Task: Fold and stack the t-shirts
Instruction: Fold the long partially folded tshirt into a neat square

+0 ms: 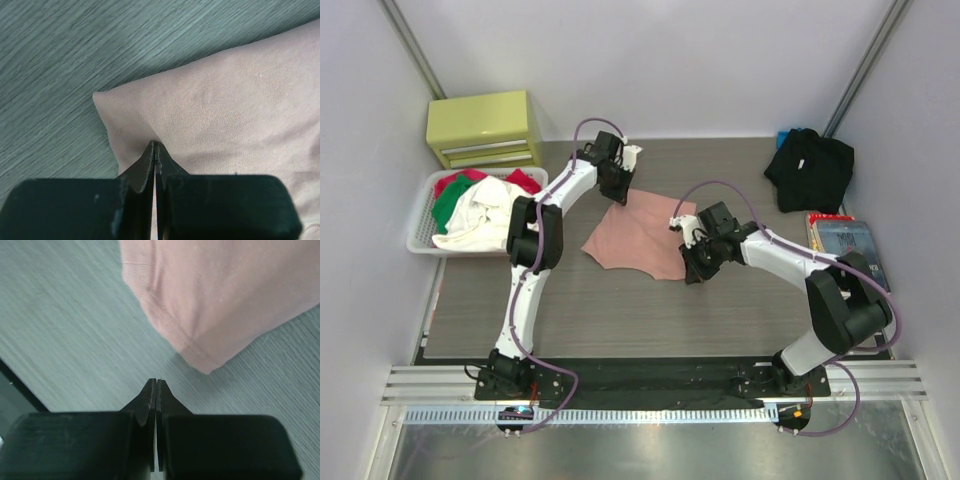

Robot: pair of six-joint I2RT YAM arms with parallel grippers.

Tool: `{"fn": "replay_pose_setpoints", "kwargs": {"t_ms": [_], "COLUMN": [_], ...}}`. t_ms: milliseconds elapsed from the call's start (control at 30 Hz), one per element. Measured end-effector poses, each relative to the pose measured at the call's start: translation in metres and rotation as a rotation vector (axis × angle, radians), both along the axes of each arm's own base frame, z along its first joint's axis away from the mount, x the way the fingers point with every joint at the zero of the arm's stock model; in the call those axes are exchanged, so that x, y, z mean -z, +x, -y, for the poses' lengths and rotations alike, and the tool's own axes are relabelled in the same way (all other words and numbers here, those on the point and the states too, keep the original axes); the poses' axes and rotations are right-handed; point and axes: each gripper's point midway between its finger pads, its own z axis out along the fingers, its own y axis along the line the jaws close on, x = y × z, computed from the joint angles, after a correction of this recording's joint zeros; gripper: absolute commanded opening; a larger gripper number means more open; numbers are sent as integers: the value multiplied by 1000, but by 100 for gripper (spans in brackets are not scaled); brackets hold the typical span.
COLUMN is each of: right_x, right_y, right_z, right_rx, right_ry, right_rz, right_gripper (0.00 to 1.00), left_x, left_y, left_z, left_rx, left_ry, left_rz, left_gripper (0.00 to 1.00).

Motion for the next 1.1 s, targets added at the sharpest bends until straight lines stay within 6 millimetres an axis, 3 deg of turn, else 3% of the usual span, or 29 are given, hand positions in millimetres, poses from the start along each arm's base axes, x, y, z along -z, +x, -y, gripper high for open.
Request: {"fn": "replay_pose_setpoints", "kwargs": {"t_ms": [167,300,400,500,567,667,767,900,1033,1100], "right_x": [-34,-56,-56,-55,-56,-67,-85,-112,-135,-142], "right_y": [-4,-6,-8,-6,-2,12,37,64,71,67], "right_z": [-4,-8,-8,-4,0,12,36,77,100,110], "right_rx": [-19,-45,-69,-87,-83,-46,52,206,314,365], "right_ry": [72,125,126,101,82,67,59,48,46,35], "right_rz": [75,128,132,156,183,242,324,436,544,605], "right_gripper": [1,1,1,1,1,1,1,1,1,1], "left_x": [-3,-32,-84,-150,-191,-228,-235,-208,-189,-187], "left_y": [-6,-19,-25,-41,-64,-95,-111,-105,-101,-116], "left_z": [-1,-5,-8,-14,-24,-43,-62,-109,-167,-173], "left_rx": [1,6,15,38,57,59,33,-93,-313,-366], "left_ry": [-4,-13,-41,-77,-97,-103,-93,-88,-65,-41], "left_rz": [-3,21,110,247,351,486,576,540,533,578], "left_gripper": [0,0,0,0,0,0,0,0,0,0]}}
